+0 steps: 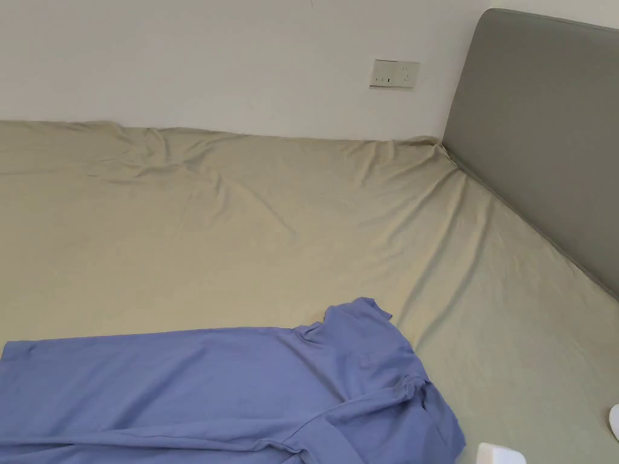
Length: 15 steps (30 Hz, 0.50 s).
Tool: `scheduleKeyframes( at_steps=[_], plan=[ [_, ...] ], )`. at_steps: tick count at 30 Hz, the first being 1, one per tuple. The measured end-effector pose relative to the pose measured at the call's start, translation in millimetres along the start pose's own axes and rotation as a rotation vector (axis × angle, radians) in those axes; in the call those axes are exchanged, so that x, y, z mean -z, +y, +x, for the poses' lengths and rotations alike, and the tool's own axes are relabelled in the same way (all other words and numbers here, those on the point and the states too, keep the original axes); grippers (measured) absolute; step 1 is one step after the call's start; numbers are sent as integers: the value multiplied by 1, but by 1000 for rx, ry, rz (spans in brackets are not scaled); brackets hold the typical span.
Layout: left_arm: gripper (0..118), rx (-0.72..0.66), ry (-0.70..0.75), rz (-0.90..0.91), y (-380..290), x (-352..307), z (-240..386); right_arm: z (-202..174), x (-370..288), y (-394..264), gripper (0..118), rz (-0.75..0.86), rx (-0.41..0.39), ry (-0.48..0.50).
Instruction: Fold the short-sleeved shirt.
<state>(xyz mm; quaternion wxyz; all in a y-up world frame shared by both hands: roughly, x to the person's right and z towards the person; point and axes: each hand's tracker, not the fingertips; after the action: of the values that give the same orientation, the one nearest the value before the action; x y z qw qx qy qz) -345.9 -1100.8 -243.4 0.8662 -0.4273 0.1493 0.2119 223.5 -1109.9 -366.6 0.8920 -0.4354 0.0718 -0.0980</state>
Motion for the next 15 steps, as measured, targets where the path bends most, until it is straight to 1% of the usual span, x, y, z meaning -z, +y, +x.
scheduleKeyframes(
  at_steps=[1,3,4,6,8,12,13,15],
  plan=[
    [5,5,7,1,0,-1,2,-4,4,1,13,-35,-15,-22],
    [5,12,18,7,-2,-3,5,-13,2,2,13,-36,-55,-85],
    [5,20,25,10,-3,-5,5,-15,-4,2,13,-21,-56,-79],
    [4,41,27,14,-2,-15,7,-12,-19,5,13,-17,-28,-70],
    [4,60,3,57,1,-36,7,-4,-44,6,13,17,10,-27],
    [4,68,-56,115,6,-83,5,2,-89,4,13,36,57,12],
    [4,74,-51,122,5,-94,4,1,-101,0,13,37,53,-1],
    [4,90,-31,133,-3,-113,4,1,-120,-12,13,21,10,-64]
  ],
)
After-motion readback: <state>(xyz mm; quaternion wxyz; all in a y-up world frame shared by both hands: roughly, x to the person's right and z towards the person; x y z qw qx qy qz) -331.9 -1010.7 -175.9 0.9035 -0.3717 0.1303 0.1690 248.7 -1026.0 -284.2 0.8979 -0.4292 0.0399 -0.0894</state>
